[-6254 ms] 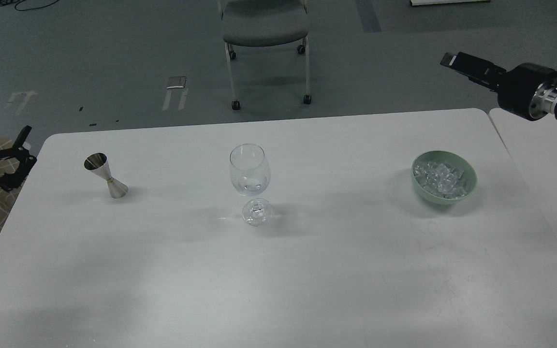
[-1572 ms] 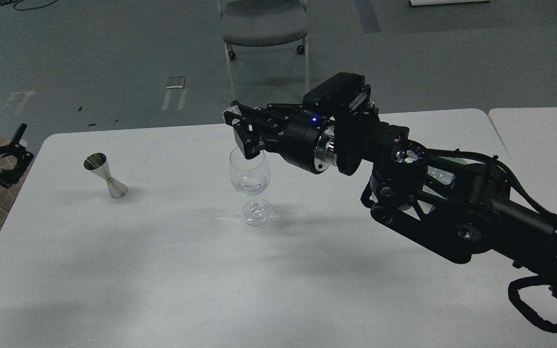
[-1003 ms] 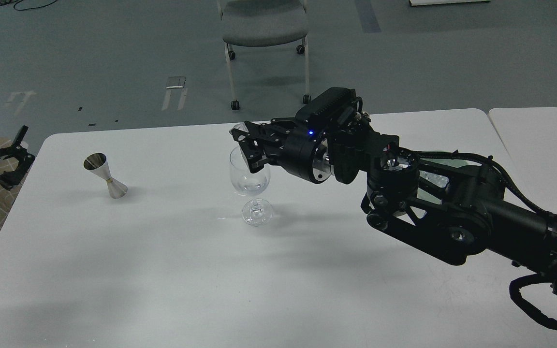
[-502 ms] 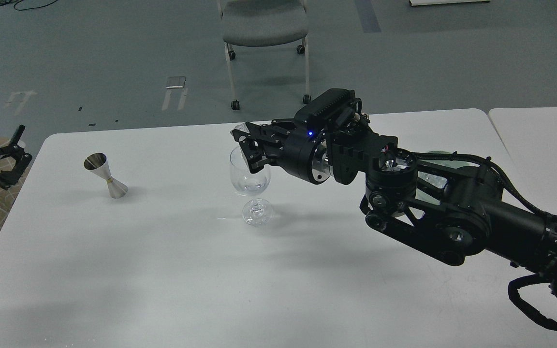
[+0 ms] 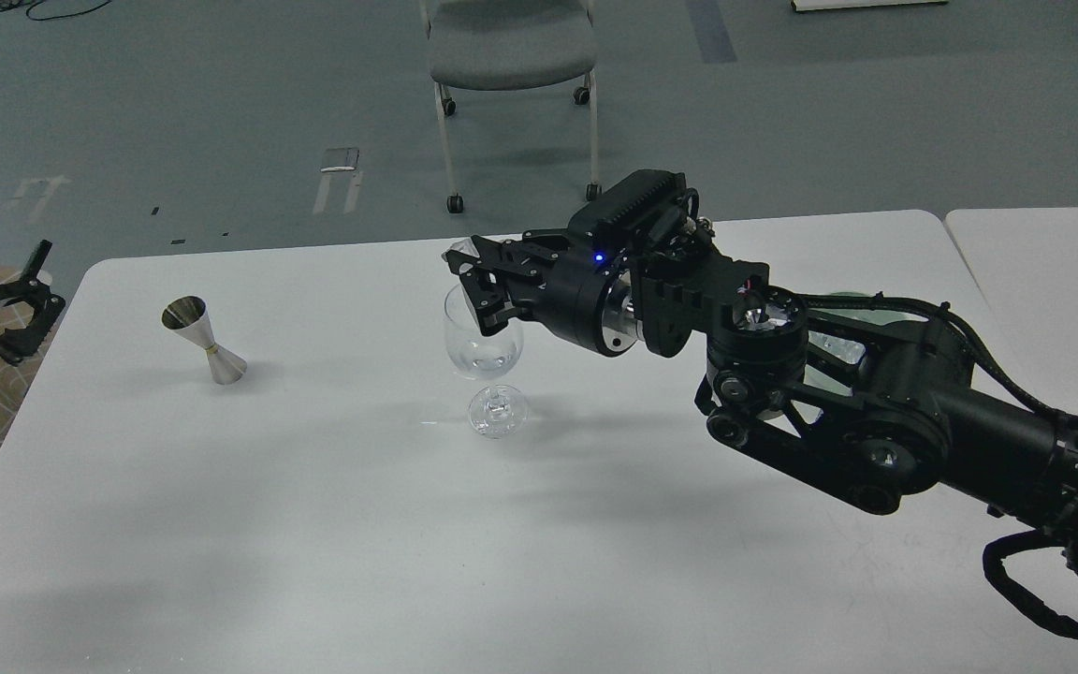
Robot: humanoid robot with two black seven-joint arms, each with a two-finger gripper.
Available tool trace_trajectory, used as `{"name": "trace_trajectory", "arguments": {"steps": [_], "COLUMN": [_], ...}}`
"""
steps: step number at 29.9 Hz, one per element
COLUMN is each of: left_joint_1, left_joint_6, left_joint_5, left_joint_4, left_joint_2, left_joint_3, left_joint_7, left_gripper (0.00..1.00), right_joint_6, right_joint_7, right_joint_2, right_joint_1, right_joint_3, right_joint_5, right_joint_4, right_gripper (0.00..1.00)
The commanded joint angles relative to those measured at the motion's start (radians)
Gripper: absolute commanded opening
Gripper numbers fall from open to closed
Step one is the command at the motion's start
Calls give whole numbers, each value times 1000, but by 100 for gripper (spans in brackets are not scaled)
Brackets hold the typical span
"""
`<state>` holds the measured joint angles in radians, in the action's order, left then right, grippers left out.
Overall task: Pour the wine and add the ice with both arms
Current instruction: 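Open the right hand above the glass rim to drop the ice, then raise the right arm away from the wine glass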
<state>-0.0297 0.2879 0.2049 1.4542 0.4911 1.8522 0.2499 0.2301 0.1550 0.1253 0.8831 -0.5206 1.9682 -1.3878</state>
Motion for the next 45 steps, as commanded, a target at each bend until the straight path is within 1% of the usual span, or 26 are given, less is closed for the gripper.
{"name": "trace_trajectory", "arguments": {"steps": [1,16,19,20,21,25,29,31,32,33,35,37,38,39,41,43,45], "left_joint_1": [1,2,4,4,5,8,4,5,7,7,13,22,25,28,53,68,92], "left_joint_6": [-1,-3,-4,-4,-7,-12,-12,-12,-12,-12,-3,10,32,49,89,89,88], "left_joint_5": [1,1,1,1,2,2,1,-1,1,1,2,13,17,18,21,22,22], "left_joint_4": [0,0,0,0,0,0,0,0,-2,-5,-24,-34,-35,-35,-38,-44,-86], "left_joint_2": [0,0,1,1,4,4,4,4,3,4,0,-2,0,1,7,7,6], "left_joint_3": [-1,-2,-2,-4,-5,-7,-5,-5,-5,-7,-7,-8,-22,-39,-86,-93,-96], "left_joint_7": [0,0,0,2,2,2,0,-1,-1,-1,-1,0,0,0,-6,-4,-11], "left_gripper": [98,98,98,98,98,98,98,98,98,98,98,98,98,98,98,98,98], "right_joint_6": [0,2,-15,-18,-21,-23,-38,-47,-66,-80,-158,-195,-218,-221,-232,-233,-233], "right_joint_7": [0,0,1,0,0,-2,-2,-2,-3,-3,-3,-3,-3,-3,-5,-5,-11], "right_joint_2": [0,4,0,-3,-4,-29,-79,-99,-125,-125,-125,-125,-125,-125,-125,-125,-125], "right_joint_1": [8,11,11,11,5,1,-1,-1,-1,-1,-9,-24,-41,-47,-50,-50,-50], "right_joint_3": [2,-1,-30,-73,-129,-240,-408,-456,-504,-530,-631,-677,-717,-734,-795,-837,-906], "right_joint_5": [0,1,1,0,-6,-9,-12,-14,-15,-17,-22,-44,-90,-119,-248,-299,-365], "right_joint_4": [1,-14,-19,-19,-20,-37,-34,-34,-31,-30,-14,-16,-22,-25,-30,-33,-25], "right_gripper": [29,31,50,71,100,100,100,100,100,100,100,100,100,100,100,100,100]}}
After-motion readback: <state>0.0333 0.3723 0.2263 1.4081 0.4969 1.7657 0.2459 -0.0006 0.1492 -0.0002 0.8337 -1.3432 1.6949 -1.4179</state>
